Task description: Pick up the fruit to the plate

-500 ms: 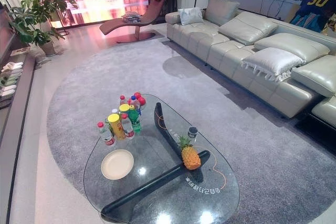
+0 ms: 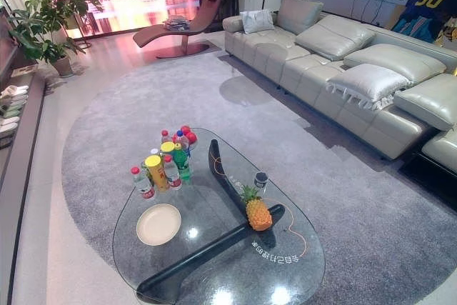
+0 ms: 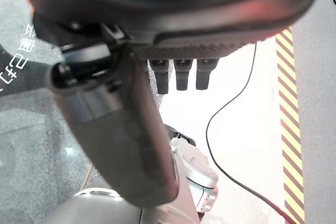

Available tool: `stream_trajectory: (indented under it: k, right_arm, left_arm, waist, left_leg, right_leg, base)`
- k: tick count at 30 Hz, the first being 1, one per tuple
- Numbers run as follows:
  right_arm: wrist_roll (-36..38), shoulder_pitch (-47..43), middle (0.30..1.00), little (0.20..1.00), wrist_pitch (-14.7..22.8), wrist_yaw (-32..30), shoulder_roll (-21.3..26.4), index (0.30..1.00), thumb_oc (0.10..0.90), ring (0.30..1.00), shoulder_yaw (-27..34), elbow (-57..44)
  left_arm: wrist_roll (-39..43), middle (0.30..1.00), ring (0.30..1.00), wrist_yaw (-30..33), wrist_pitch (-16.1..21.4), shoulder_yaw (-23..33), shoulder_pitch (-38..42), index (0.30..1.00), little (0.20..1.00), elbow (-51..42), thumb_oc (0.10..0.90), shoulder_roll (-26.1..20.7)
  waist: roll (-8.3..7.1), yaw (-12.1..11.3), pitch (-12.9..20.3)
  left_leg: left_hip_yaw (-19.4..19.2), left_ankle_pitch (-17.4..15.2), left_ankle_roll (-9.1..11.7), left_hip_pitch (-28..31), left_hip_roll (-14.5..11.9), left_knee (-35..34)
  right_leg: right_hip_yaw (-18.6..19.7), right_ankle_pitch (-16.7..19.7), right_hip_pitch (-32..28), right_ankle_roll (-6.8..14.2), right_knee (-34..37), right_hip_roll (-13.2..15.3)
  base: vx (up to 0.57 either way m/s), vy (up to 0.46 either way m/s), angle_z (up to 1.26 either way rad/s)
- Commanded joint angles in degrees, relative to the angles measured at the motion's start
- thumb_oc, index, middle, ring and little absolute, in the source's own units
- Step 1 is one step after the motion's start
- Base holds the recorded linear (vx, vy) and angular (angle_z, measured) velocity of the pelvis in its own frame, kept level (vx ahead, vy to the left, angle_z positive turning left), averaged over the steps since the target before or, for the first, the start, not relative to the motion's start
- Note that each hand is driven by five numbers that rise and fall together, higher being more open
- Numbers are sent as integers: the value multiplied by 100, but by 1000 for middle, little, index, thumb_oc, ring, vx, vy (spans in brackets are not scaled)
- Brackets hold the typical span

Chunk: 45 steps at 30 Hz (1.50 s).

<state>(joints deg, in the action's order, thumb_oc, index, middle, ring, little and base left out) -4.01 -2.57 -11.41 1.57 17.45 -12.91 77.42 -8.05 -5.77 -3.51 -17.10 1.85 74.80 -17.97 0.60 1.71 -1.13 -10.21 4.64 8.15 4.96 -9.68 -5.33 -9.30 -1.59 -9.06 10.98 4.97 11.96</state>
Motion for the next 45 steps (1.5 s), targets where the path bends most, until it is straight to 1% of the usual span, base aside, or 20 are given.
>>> stream_trajectory:
  k: [1,17,20,27,32,35,37,39,40,41,43,45]
  right_arm:
    - [-29,-553,900,900,-58,-51,-11,900,800,900,-81,469]
    - [34,-544,900,900,-82,-54,-6,900,800,900,-90,476]
    - [83,-521,900,900,-80,-97,12,900,800,900,-27,485]
    - [133,-509,900,900,-105,-78,193,900,800,900,117,502]
    - [88,-414,900,900,-253,-145,357,900,800,900,220,534]
    - [163,-485,900,900,-348,-284,472,900,800,900,303,554]
    - [313,-655,900,900,-405,-410,574,900,800,900,370,490]
    - [510,-825,900,900,-425,-505,681,900,800,900,420,420]
    - [549,-851,900,900,-429,-520,699,900,800,900,431,407]
    - [629,-916,900,900,-367,-505,786,900,800,900,505,347]
    - [684,-980,900,900,-191,-517,888,900,800,900,591,224]
    - [832,-1057,900,900,-31,-599,937,900,800,900,558,133]
  left_arm:
    - [-55,900,900,5,124,51,485,900,900,232,800,115]
    - [-31,900,900,-18,84,8,490,900,900,240,800,122]
    - [-32,900,900,-15,62,70,474,900,900,253,800,106]
    - [197,900,900,52,-33,183,384,900,900,228,800,-18]
    - [491,900,900,243,-121,280,250,900,900,162,800,-131]
    - [863,900,900,337,-141,427,353,900,900,104,800,-172]
    - [1160,900,900,272,-46,490,530,900,900,6,800,-209]
    - [1505,900,900,-112,265,480,706,900,900,-144,800,-260]
    - [1593,900,900,-221,315,470,738,900,900,-172,800,-270]
    - [1916,900,900,-473,395,423,845,900,900,-301,800,-297]
    - [2426,900,900,-620,501,391,950,900,900,-441,800,-373]
    - [2832,900,900,-639,534,456,1038,900,900,-524,800,-413]
  waist:
    - [20,-181,-201]
    - [31,-173,-179]
    - [29,-188,-179]
    - [36,-198,-361]
    - [94,-199,-643]
    - [175,-188,-958]
    - [224,-175,-1257]
    - [264,-173,-1529]
    - [269,-173,-1570]
    - [280,-185,-1762]
    - [274,-199,-2048]
    - [259,-215,-2250]
  left_leg:
    - [169,-171,259,206,-572,33]
    - [184,-197,264,257,-577,33]
    - [212,-198,263,244,-559,33]
    - [231,-152,261,128,-550,33]
    - [292,-42,232,-220,-523,33]
    - [426,36,192,-587,-427,33]
    - [528,83,149,-895,-333,33]
    - [611,120,108,-1146,-256,33]
    - [621,126,99,-1180,-244,33]
    - [669,138,71,-1337,-193,33]
    - [723,181,51,-1575,-142,33]
    - [760,224,68,-1770,-140,101]
  right_leg:
    - [-309,663,238,294,3,558]
    - [-323,642,189,292,3,556]
    - [-323,649,199,303,3,559]
    - [-292,679,305,295,3,538]
    - [-216,761,660,244,3,519]
    - [-138,832,1010,182,3,508]
    - [-72,911,1317,146,-12,503]
    - [-24,947,1590,109,-96,497]
    - [-16,953,1627,103,-110,496]
    - [5,955,1792,95,-192,499]
    - [79,943,2051,99,-312,515]
    - [117,931,2263,92,-432,524]
  base:
    - [0,0,0]
    - [0,0,0]
    - [23,-10,0]
    - [6,-3,0]
    - [-4,2,-1]
    - [-96,34,-1]
    - [-225,39,4]
    - [-199,24,6]
    - [-184,-1,6]
    - [-164,-17,9]
    - [-189,-23,3]
    - [-142,-17,-1]
